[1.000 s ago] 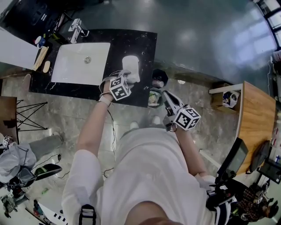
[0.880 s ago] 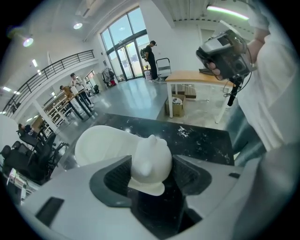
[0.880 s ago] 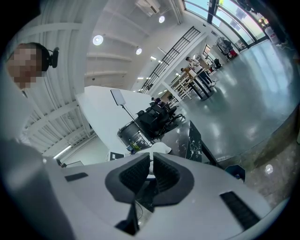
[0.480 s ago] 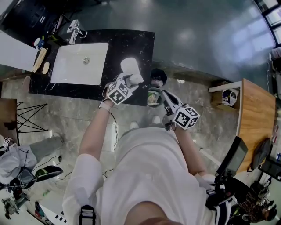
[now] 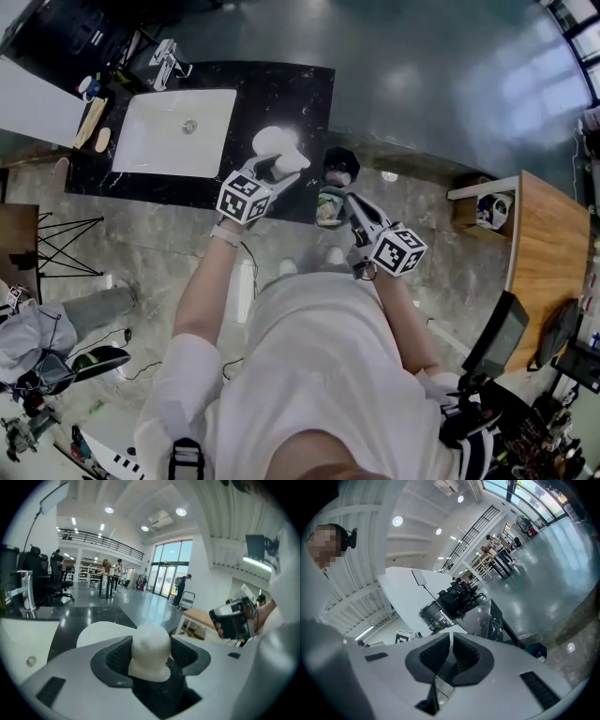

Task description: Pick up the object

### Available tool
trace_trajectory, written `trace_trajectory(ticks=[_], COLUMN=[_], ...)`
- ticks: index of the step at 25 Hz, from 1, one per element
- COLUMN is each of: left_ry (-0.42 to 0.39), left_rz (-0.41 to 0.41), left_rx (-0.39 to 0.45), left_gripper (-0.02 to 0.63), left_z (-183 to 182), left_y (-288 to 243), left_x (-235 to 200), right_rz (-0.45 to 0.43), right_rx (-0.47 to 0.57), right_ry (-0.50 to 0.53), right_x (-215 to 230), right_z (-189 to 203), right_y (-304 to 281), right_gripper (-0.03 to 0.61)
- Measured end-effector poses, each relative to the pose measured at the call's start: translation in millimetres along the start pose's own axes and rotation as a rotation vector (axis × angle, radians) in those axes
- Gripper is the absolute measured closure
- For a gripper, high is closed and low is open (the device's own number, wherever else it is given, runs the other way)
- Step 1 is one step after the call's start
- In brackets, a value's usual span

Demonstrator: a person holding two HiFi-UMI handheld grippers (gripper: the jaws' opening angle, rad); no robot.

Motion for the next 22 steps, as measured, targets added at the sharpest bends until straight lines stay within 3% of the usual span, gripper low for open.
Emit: trace_trajectory(ticks=[7,13,22], left_ry=[0.305,0.389,0.587], left_rz=[0.115,0.144,0.285], left_rx=[0.227,0.314,0.553], left_gripper=[0.36,0.37,0.371], left_z=[-9.4,-5.8,1.9], left_y=[24.2,34.5,50.5], left_x=[-11.3,-13.6,-19.2], right_rz=[-0.009,-0.016,-0.022], right_rx=[-0.001,-0.004,-0.006], right_ry=[-0.004,-0.006,-0.008], right_x=[-0.6,-2.7,-1.5], right_z=[1.0,1.7,2.4], right_y=[3.5,3.3,-0.7], right_gripper=[0.54,0.54,0.54])
Point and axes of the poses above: the fingertips, and each gripper's own axes: y backward along the fingers, x to its right, z out of its underside, the point moved 6 cm from there along y, backward along the fingers, and after that the axes turned 13 degrees about -x, right-handed, at the moved point
